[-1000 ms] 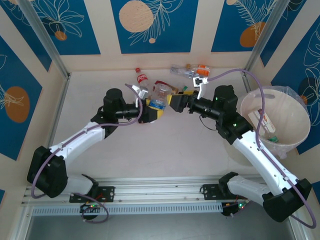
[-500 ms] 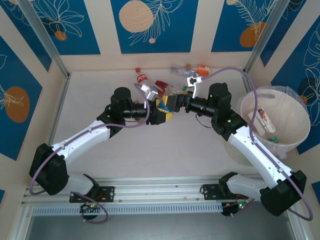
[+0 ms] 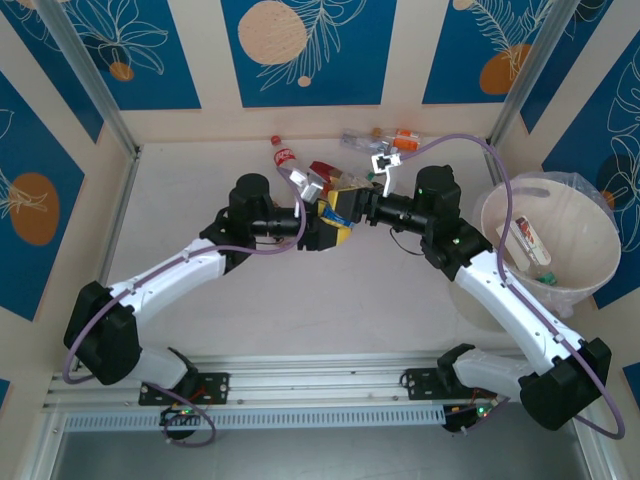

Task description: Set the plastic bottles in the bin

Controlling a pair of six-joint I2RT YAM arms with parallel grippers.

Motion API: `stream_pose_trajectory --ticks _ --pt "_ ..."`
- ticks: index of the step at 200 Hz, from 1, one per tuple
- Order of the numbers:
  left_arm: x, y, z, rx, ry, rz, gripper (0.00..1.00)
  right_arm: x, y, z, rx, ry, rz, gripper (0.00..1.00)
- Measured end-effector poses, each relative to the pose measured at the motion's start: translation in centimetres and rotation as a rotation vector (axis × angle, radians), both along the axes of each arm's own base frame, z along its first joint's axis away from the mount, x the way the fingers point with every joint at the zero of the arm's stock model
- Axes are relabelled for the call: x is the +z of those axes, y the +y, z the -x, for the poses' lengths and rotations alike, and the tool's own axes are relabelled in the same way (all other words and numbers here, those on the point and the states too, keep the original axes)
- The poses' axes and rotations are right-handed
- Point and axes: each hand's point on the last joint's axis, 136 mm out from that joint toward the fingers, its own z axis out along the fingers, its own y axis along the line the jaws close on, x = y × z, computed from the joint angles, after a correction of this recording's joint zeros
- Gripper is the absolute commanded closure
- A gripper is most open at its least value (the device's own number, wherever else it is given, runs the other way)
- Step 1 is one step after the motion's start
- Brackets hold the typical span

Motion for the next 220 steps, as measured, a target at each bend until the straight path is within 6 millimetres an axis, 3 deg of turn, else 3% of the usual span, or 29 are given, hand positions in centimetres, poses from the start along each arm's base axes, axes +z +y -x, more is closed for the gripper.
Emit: stream_pose_trajectory --ticks 8,13,23,30,39,52,113,155,193,220 --pt "-0.1 0.0 0.0 0.001 0.0 -0.002 0.88 -0.1 0.0 0.0 -0.001 0.0 0.003 0.5" --pt "-0.1 0.0 0.0 0.001 0.001 -0.003 0.79 -0.1 0.0 0.0 -0.002 0.0 0.004 0.51" --pt "-0.1 0.0 0.0 0.004 0.003 -0.005 0.41 -0.1 0.0 0.0 -0.002 -0.002 0.006 0.52" --pt "-0.2 0.0 -0.1 0.006 0.003 -0.007 0.24 -0.1 0.0 0.0 -0.003 -0.002 0.008 0.52" --pt "-0.3 -0.1 -0.2 0.017 -0.003 -0.01 0.12 -0.2 -0.1 -0.2 -0.011 -0.001 0.011 0.54" --pt "-0.7 0.0 -0.9 0.06 -0.013 -0.028 0.02 -0.5 -0.2 -0.3 -0.023 0.007 0.019 0.55" --pt "-2.3 1.1 -2.7 0.201 -0.053 -0.091 0.0 -2.6 -1.7 -1.7 -0.14 0.067 0.09 0.6" --pt "-2.7 1.6 -3.7 0.285 -0.077 -0.112 0.0 -3.0 -3.1 -2.5 -0.224 0.08 0.146 0.61" --pt "-3.4 2.5 -5.1 0.403 -0.086 -0.143 0.0 -3.5 -5.3 -3.4 -0.321 0.09 0.211 0.61" --pt "-4.6 4.0 -7.1 0.536 -0.084 -0.188 0.0 -3.3 -7.3 -2.8 -0.379 0.087 0.244 0.61"
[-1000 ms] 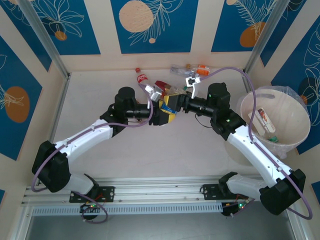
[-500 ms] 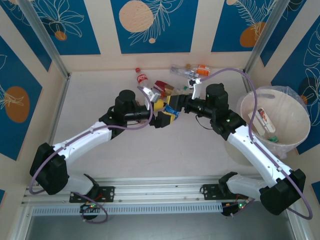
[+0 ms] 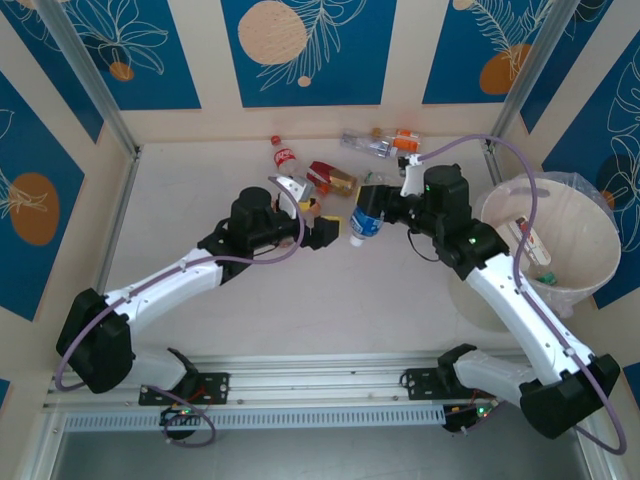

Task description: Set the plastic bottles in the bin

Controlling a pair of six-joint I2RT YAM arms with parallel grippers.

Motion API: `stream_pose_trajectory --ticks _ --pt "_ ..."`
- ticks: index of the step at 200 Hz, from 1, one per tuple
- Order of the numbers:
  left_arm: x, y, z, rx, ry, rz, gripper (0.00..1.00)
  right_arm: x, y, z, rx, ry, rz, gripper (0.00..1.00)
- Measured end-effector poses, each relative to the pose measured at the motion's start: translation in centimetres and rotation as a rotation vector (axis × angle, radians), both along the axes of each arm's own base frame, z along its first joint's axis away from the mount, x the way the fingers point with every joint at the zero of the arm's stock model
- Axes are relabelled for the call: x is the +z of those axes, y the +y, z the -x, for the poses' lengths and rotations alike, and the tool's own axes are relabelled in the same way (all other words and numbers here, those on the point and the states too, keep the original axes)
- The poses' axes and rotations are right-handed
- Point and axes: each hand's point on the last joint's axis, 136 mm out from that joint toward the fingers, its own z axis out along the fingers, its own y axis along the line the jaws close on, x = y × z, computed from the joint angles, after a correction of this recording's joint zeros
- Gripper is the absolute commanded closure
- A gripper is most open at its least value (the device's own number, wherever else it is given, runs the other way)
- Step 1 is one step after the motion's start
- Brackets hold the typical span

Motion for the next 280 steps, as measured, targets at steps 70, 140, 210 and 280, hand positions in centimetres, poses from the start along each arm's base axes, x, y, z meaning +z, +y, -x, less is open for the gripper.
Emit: stream_pose_trajectory --ticks 70,140,210,280 --pt "-1.8 2.0 -2.4 0.174 0.008 -0.069 0.0 4.7 -6.2 2.1 -0.174 -0.13 0.164 0.61" --pt "-2.6 2.5 -3.0 0.217 0.02 -0.098 0.0 7.8 -12.1 4.4 -0.37 -0.222 0.268 0.62" --pt "-2.8 3.2 -3.5 0.262 0.016 -0.114 0.0 10.1 -17.0 5.6 -0.57 -0.301 0.36 0.64" --pt "-5.0 3.5 -3.9 0.292 0.053 -0.169 0.0 10.0 -24.1 6.2 -0.86 -0.252 0.538 0.64"
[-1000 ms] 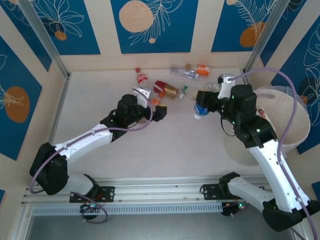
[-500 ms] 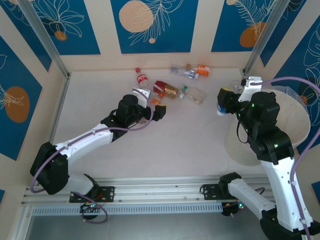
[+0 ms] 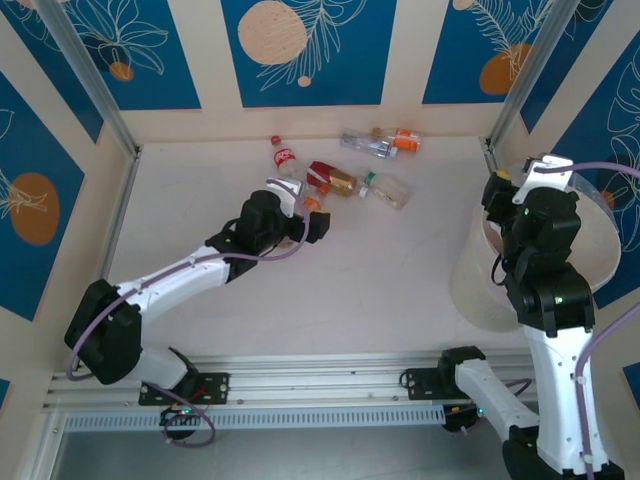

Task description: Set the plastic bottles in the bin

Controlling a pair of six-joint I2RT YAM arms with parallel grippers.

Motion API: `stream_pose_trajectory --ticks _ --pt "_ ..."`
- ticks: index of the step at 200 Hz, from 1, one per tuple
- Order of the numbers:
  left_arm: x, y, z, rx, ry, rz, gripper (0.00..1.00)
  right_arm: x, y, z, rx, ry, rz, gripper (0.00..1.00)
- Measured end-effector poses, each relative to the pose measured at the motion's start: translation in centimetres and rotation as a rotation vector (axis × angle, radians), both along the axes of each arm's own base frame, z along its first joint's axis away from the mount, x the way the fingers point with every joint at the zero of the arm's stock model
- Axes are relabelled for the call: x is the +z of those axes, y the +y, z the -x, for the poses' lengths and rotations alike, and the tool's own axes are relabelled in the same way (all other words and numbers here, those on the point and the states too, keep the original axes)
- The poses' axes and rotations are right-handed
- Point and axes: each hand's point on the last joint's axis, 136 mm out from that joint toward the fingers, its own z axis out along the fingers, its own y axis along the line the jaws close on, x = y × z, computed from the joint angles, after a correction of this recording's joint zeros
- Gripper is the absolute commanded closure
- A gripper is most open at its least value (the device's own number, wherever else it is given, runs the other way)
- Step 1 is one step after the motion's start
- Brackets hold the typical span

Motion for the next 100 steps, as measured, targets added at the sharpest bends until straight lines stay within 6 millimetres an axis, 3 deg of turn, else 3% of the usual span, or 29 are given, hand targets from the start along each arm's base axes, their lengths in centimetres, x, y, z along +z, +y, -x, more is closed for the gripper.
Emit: stream_pose_trajectory --ticks 63,100 --pt "-1.0 0.1 0.0 0.005 0.025 -0.019 0.0 -1.3 -5.9 0.7 -0.241 0.049 0.0 0.61" --pt "-1.4 0.1 -0.5 0.012 0.034 -0.026 0.0 -2.9 -9.7 -0.2 -0.366 0.062 0.034 0.57"
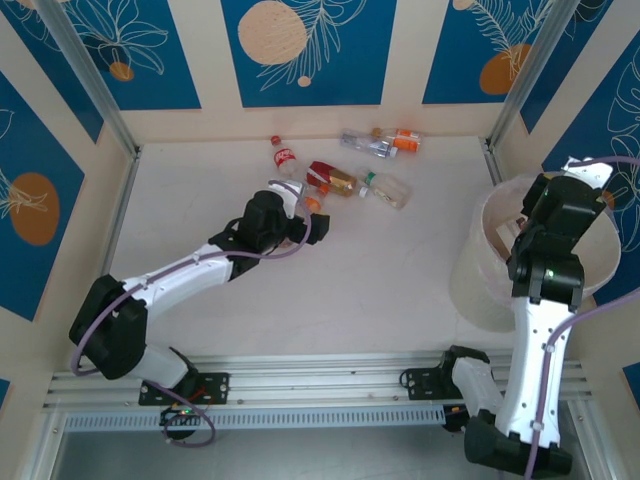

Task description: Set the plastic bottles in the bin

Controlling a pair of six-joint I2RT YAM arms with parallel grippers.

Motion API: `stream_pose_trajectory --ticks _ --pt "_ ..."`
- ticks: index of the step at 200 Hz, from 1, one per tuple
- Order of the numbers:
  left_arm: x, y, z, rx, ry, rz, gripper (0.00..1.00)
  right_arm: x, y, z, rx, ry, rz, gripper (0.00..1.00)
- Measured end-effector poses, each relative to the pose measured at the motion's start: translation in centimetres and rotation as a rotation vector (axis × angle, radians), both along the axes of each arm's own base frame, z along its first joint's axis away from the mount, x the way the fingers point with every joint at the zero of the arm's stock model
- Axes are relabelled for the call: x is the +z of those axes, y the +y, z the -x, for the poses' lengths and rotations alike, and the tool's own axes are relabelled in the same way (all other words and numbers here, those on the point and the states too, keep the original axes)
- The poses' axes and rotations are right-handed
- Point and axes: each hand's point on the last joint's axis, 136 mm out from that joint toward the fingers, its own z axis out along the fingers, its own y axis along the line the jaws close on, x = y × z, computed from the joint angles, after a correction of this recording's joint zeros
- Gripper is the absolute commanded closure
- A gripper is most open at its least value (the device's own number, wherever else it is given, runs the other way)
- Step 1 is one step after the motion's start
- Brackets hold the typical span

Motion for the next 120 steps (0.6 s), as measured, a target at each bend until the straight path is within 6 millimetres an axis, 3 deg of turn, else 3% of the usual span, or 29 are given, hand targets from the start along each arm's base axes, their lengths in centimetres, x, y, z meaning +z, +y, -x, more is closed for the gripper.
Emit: stream_pose_trajectory --ticks 24,38,82,120 --pt "-0.1 -0.1 -0.2 0.002 0.003 -0.002 0.0 -1.9 -2.3 -1.1 -0.047 0.015 -0.03 0.33" --pt "-0.2 0.0 -0.2 0.003 0.005 -0.003 0.0 -3.2 -2.9 -1.4 -0.056 0.027 -0.065 0.0" --pt "0.8 -0.1 -0.6 0.011 -0.002 0.011 0.0 -5.2 -2.8 -1.8 -0.05 0.058 -0.156 0.01" --pt "1.2 -0.1 -0.9 0.022 0.004 0.028 0.0 -4.3 -1.8 -1.1 -0.026 0.004 -0.183 0.01"
